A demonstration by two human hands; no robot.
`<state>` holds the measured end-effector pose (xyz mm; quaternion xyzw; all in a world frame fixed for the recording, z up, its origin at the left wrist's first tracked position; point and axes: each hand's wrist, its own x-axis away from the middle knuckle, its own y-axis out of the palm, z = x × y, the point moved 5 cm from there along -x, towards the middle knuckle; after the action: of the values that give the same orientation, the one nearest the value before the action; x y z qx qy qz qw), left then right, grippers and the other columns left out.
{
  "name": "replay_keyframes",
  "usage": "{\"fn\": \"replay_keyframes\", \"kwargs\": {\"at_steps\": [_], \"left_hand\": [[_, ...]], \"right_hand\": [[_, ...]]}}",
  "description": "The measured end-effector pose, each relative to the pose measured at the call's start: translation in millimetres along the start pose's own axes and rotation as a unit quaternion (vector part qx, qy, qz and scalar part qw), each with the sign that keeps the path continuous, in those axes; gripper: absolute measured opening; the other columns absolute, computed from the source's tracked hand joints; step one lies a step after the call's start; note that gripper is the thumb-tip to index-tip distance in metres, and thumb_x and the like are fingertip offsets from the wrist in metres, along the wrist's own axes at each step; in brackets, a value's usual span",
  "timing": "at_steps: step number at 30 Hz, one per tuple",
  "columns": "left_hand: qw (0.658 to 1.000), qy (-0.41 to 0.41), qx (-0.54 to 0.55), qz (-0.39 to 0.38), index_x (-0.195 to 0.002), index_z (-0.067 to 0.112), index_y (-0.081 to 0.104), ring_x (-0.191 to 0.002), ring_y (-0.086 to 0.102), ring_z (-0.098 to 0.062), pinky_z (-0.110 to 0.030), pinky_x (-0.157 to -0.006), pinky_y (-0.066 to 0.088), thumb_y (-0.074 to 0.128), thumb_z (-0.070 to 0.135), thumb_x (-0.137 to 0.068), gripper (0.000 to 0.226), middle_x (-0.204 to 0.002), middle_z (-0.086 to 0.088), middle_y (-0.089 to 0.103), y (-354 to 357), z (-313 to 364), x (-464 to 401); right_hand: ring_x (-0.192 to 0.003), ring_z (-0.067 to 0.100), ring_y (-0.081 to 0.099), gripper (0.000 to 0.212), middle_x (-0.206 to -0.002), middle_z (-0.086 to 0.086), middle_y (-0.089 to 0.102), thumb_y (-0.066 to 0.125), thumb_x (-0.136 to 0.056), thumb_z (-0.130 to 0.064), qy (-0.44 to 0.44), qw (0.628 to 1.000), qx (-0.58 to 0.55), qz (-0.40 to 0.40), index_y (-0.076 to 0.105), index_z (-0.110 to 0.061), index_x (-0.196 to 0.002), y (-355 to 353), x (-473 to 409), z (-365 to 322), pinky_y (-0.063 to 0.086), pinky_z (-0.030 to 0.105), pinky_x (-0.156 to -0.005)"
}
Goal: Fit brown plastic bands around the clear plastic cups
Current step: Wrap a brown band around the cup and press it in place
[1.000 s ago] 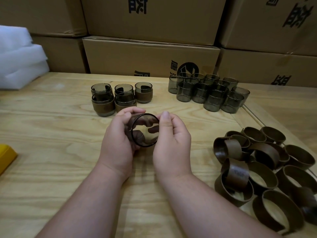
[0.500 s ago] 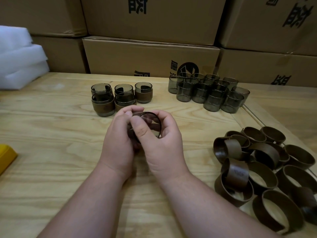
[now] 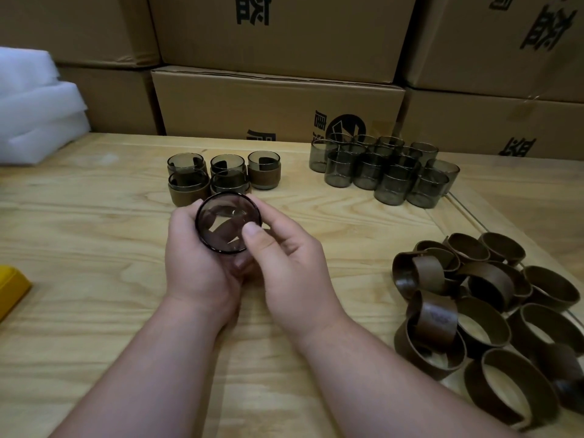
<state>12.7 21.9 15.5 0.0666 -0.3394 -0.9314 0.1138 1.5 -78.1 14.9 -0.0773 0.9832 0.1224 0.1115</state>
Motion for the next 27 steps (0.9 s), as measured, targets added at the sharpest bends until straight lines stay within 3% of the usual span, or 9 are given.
{"fn": "replay_keyframes", "kwargs": {"at_steps": [3, 7, 10, 13, 15, 18, 21, 24, 27], "left_hand": [[0.999, 0.000, -0.026, -0.041, -0.076, 0.013, 0.069, -0.049, 0.058, -0.013, -0.019, -0.041, 0.042, 0.034, 0.029, -0.097, 0.044, -0.061, -0.001, 0.063, 5, -2, 1], [0.992, -0.008, -0.109, -0.059, -0.093, 0.019, 0.071, -0.069, 0.071, -0.019, -0.028, -0.050, 0.054, 0.047, 0.036, -0.085, 0.030, -0.078, -0.004, 0.073, 4, -8, 2], [0.981, 0.014, -0.172, -0.089, -0.084, 0.027, 0.074, -0.078, 0.072, -0.022, -0.032, -0.058, 0.057, 0.047, 0.037, -0.085, 0.029, -0.084, -0.005, 0.074, 8, -10, 3], [0.968, 0.033, -0.219, -0.116, -0.094, 0.023, 0.072, -0.092, 0.071, -0.029, -0.041, -0.073, 0.059, 0.046, 0.029, -0.092, 0.027, -0.100, -0.011, 0.075, 10, -13, 4], [0.967, 0.034, -0.215, -0.133, -0.099, 0.023, 0.070, -0.093, 0.067, -0.030, -0.038, -0.075, 0.058, 0.044, 0.025, -0.094, 0.026, -0.101, -0.013, 0.070, 12, -14, 7], [0.956, 0.051, -0.249, -0.146, -0.083, 0.038, 0.072, -0.087, 0.063, -0.029, -0.045, -0.076, 0.054, 0.049, 0.035, -0.089, 0.024, -0.092, -0.009, 0.069, 15, -11, 11], [0.953, 0.052, -0.258, -0.152, -0.082, 0.044, 0.073, -0.093, 0.067, -0.026, -0.050, -0.087, 0.054, 0.055, 0.051, -0.077, 0.021, -0.094, -0.001, 0.073, 17, -10, 14], [0.948, 0.056, -0.255, -0.180, -0.084, 0.047, 0.075, -0.091, 0.070, -0.013, -0.036, -0.085, 0.057, 0.057, 0.053, -0.075, 0.022, -0.091, 0.009, 0.076, 21, -9, 15], [0.949, 0.055, -0.258, -0.171, -0.083, 0.047, 0.075, -0.089, 0.070, -0.014, -0.036, -0.079, 0.058, 0.059, 0.047, -0.074, 0.019, -0.090, 0.009, 0.076, 18, -11, 14]], "right_hand": [[-0.072, 0.008, 0.069, 0.023, -0.088, -0.004, 0.077, 0.060, -0.094, -0.023, 0.001, 0.999, -0.037, 0.034, 0.074, -0.019, -0.112, -6, -2, 0, 0.057, 0.025, -0.064], [-0.069, 0.010, 0.067, 0.020, -0.075, -0.002, 0.072, 0.063, -0.088, -0.039, -0.004, 0.995, -0.047, 0.087, 0.066, -0.021, -0.081, -14, -2, 0, 0.056, 0.026, -0.061], [-0.068, 0.005, 0.067, 0.034, -0.073, -0.008, 0.071, 0.074, -0.080, -0.046, -0.021, 0.993, -0.058, 0.099, 0.061, -0.016, -0.090, -14, 0, -3, 0.055, 0.022, -0.061], [-0.080, 0.007, 0.069, 0.057, -0.089, -0.007, 0.072, 0.080, -0.064, -0.056, -0.062, 0.992, 0.007, 0.114, 0.060, -0.019, -0.103, -12, 4, -7, 0.059, 0.030, -0.071], [-0.085, 0.006, 0.071, 0.054, -0.093, -0.010, 0.073, 0.081, -0.061, -0.057, -0.083, 0.988, 0.033, 0.130, 0.062, -0.027, -0.102, -12, 6, -9, 0.060, 0.030, -0.076], [-0.077, 0.002, 0.070, 0.051, -0.084, -0.015, 0.073, 0.079, -0.060, -0.060, -0.085, 0.980, 0.044, 0.173, 0.065, -0.025, -0.094, -16, 8, -11, 0.057, 0.024, -0.068], [-0.066, 0.000, 0.065, 0.047, -0.070, -0.013, 0.069, 0.080, -0.068, -0.064, -0.064, 0.971, 0.076, 0.219, 0.064, -0.021, -0.081, -24, 8, -12, 0.051, 0.018, -0.062], [-0.058, 0.001, 0.057, 0.053, -0.056, -0.015, 0.059, 0.057, -0.082, -0.070, -0.052, 0.957, 0.118, 0.261, 0.057, -0.020, -0.064, -34, 6, -14, 0.047, 0.019, -0.061], [-0.066, 0.004, 0.068, 0.059, -0.068, -0.009, 0.072, 0.039, -0.105, -0.055, -0.013, 0.954, 0.095, 0.285, 0.068, -0.020, -0.067, -41, 3, -8, 0.053, 0.025, -0.065]]}}
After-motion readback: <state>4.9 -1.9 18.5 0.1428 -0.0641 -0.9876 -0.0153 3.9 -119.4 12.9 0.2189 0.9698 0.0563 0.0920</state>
